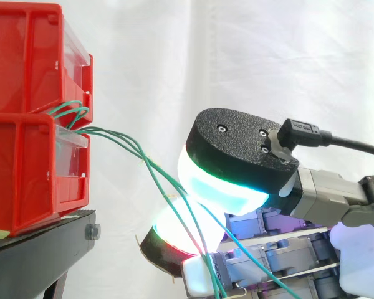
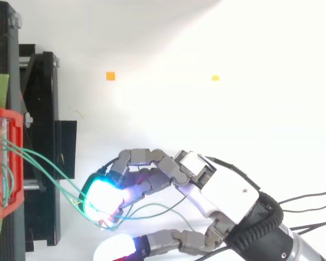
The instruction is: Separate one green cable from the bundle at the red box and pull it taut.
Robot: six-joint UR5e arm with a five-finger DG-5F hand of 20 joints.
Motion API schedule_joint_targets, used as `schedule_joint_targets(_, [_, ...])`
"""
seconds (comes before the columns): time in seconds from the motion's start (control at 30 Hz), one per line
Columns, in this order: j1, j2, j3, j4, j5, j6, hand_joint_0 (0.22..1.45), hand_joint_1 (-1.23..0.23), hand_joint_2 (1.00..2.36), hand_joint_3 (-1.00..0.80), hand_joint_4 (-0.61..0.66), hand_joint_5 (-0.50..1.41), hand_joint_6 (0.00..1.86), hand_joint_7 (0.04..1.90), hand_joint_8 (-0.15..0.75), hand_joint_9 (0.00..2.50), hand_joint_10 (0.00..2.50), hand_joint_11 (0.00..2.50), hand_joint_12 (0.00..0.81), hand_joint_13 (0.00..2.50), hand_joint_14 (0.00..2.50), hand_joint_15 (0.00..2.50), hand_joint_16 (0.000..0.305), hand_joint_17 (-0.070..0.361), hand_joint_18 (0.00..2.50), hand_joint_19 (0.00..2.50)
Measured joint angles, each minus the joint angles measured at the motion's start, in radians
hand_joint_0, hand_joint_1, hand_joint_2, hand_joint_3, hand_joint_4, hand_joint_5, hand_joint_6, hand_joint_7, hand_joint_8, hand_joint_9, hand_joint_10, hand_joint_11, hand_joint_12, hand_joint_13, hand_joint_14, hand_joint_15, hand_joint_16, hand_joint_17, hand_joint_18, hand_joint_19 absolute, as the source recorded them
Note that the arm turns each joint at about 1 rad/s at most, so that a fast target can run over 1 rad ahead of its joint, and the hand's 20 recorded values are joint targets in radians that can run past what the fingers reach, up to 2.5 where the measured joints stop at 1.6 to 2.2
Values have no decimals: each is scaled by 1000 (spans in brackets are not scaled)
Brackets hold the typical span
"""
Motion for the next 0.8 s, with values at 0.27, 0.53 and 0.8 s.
schedule_joint_targets(0.27, [2, 0, 0, -2, 0, 5, 535, -1046, 1000, -500, 174, -68, 880, 1173, 330, 1312, 23, 720, 374, 939, 19, 585, 57, 129, 820, 710])
schedule_joint_targets(0.53, [4, 0, -1, -1, 0, 6, 503, -956, 1000, -500, 141, -35, 889, 1248, 326, 1491, 22, 754, 388, 1091, 19, 639, 60, 134, 928, 718])
schedule_joint_targets(0.8, [5, 0, -1, 0, 0, 6, 454, -734, 1000, -500, 117, -20, 883, 1230, 328, 1578, 24, 743, 409, 1157, 20, 646, 66, 148, 1008, 703])
